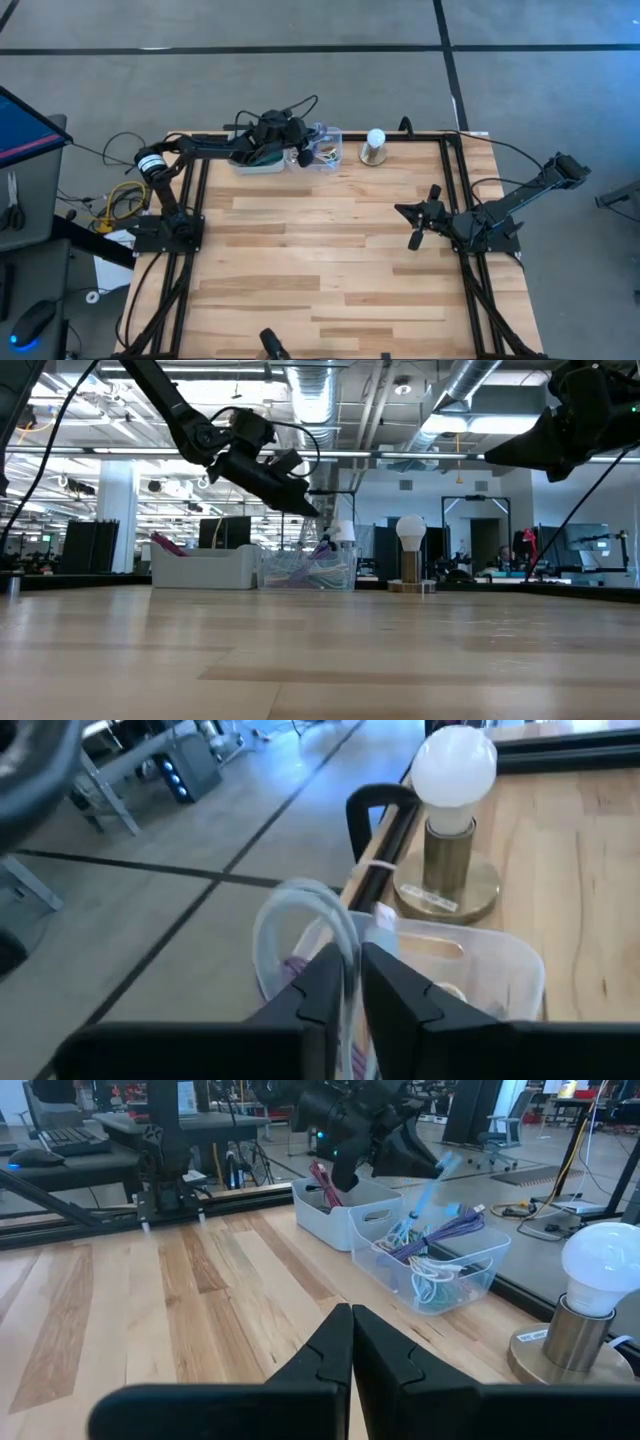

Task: Pick & Place USB Port
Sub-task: Put the light blue USB cable into the transparent bin, then return to Home Position

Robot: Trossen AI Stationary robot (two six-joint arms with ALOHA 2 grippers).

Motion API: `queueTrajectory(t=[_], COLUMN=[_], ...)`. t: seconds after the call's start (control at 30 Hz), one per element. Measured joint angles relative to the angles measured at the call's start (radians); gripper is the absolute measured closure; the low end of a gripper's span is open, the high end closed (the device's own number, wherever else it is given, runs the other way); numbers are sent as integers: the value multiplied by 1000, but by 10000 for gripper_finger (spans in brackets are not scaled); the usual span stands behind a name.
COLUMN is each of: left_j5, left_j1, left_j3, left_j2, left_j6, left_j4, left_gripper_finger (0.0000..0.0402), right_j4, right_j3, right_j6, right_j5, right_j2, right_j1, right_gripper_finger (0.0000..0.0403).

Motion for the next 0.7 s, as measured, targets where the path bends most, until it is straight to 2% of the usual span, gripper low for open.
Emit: queueTrajectory(t=[0.23, 0.4, 0.5, 0.7], left_j5=[-5, -26, -17, 123], left_j1=[1, -3, -15, -62], left_j3=[0, 0, 0, 0], left_j2=[0, -7, -41, -212], left_j6=[-3, -67, -84, -87], left_j4=[34, 34, 33, -72], left_gripper_finger=[293, 244, 234, 249], right_j4=[0, 0, 1, 68], right_j3=[0, 0, 0, 0], right_j6=[0, 0, 0, -58], right_j5=[0, 0, -1, -6], right_j2=[0, 0, 0, -2], right_j1=[0, 0, 1, 22], right_gripper_finger=[401, 401, 401, 401])
